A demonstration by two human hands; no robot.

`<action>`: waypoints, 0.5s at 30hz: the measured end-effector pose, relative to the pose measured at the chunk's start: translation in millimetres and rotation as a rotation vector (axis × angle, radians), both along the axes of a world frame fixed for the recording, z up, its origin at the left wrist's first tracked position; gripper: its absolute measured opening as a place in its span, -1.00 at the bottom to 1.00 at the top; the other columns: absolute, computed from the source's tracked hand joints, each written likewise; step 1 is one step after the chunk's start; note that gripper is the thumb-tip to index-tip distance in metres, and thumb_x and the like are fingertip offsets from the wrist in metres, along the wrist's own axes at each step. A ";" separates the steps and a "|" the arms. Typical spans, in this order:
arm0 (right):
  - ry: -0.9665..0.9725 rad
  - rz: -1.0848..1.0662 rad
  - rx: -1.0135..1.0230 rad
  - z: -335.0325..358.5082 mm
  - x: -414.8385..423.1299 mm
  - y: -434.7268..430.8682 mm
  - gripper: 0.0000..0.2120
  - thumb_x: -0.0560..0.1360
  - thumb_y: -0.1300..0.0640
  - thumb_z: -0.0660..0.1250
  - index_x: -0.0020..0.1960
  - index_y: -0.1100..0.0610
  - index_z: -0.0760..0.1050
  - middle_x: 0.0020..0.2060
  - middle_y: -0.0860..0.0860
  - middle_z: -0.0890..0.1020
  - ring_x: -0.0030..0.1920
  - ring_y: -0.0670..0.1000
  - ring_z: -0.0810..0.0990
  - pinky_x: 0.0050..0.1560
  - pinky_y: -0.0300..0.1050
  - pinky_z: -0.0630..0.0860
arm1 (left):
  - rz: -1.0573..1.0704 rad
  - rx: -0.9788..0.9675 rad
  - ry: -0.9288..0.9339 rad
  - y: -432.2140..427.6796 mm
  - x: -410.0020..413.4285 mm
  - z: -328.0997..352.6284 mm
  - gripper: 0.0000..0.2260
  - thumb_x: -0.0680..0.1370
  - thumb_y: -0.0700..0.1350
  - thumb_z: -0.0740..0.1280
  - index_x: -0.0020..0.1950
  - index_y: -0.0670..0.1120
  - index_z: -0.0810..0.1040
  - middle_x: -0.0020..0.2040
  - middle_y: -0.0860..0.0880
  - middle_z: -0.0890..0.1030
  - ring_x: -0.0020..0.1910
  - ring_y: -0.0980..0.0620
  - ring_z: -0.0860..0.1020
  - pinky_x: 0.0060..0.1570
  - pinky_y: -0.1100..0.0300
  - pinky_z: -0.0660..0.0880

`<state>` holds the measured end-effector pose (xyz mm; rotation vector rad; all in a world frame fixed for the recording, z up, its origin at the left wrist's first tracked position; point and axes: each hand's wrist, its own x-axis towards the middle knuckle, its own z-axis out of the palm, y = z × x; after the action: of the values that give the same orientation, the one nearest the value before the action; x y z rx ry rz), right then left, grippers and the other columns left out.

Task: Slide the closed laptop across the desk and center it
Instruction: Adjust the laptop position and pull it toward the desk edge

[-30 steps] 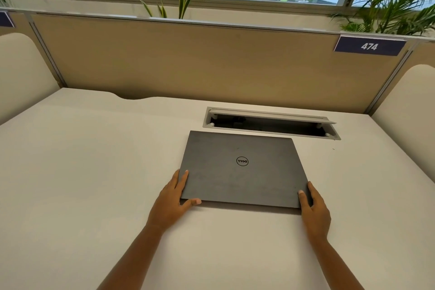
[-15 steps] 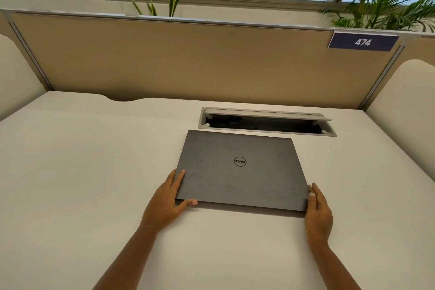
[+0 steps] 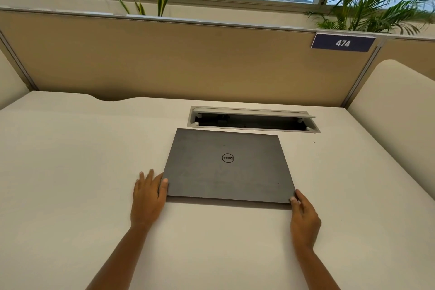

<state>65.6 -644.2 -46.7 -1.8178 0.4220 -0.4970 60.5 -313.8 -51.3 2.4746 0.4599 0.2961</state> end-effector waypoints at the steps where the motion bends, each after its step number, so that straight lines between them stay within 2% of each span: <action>1: 0.000 -0.001 -0.011 0.3 0.5 0.4 -0.70 0.51 0.26 0.25 0.22 0.30 0.47 0.19 0.23 0.57 0.20 0.19 0.52 0.20 -0.14 0.37 | -0.006 -0.024 -0.018 -0.6 -0.6 -0.2 -0.67 0.62 -0.11 0.11 0.35 -0.16 0.40 0.46 -0.16 0.33 0.51 -0.17 0.10 0.50 -0.04 0.02; 5: -0.007 -0.016 -0.009 -0.8 2.8 -0.9 -0.72 0.49 0.28 0.27 0.19 0.31 0.50 0.17 0.25 0.59 0.17 0.18 0.55 -0.01 -0.53 0.34 | -0.017 -0.077 -0.087 -0.6 -2.4 4.3 -0.70 0.61 -0.17 0.14 0.32 -0.17 0.45 0.36 -0.12 0.48 0.49 -0.14 0.19 0.46 -0.05 0.12; 10: -0.007 -0.013 -0.017 -3.2 4.5 -2.5 -0.72 0.49 0.29 0.27 0.19 0.32 0.50 0.16 0.25 0.59 0.16 0.20 0.56 -0.06 -0.65 0.30 | -0.003 -0.073 -0.093 0.0 -4.0 6.6 -0.74 0.59 -0.20 0.18 0.25 -0.20 0.51 0.27 -0.14 0.56 0.41 -0.17 0.29 0.40 -0.10 0.21; 12: -0.007 -0.009 -0.038 -3.7 5.1 -2.8 -0.71 0.49 0.29 0.27 0.20 0.32 0.49 0.16 0.25 0.59 0.15 0.21 0.56 -0.02 -0.61 0.32 | -0.006 -0.070 -0.087 0.1 -4.6 7.5 -0.73 0.59 -0.18 0.18 0.25 -0.21 0.51 0.26 -0.17 0.56 0.37 -0.20 0.34 0.38 -0.12 0.25; 15: 0.002 -0.001 -0.061 -2.5 5.6 -3.1 -0.71 0.50 0.28 0.26 0.21 0.31 0.49 0.17 0.25 0.58 0.15 0.21 0.56 0.12 -0.25 0.38 | -0.019 -0.065 -0.091 -0.4 -6.5 10.3 -0.64 0.55 -0.08 0.13 0.22 -0.23 0.53 0.21 -0.18 0.59 0.29 -0.22 0.41 0.33 -0.14 0.32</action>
<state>71.2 -647.3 -49.2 -1.8773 0.4133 -0.5138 54.1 -314.2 -41.0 2.3900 0.4019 0.3788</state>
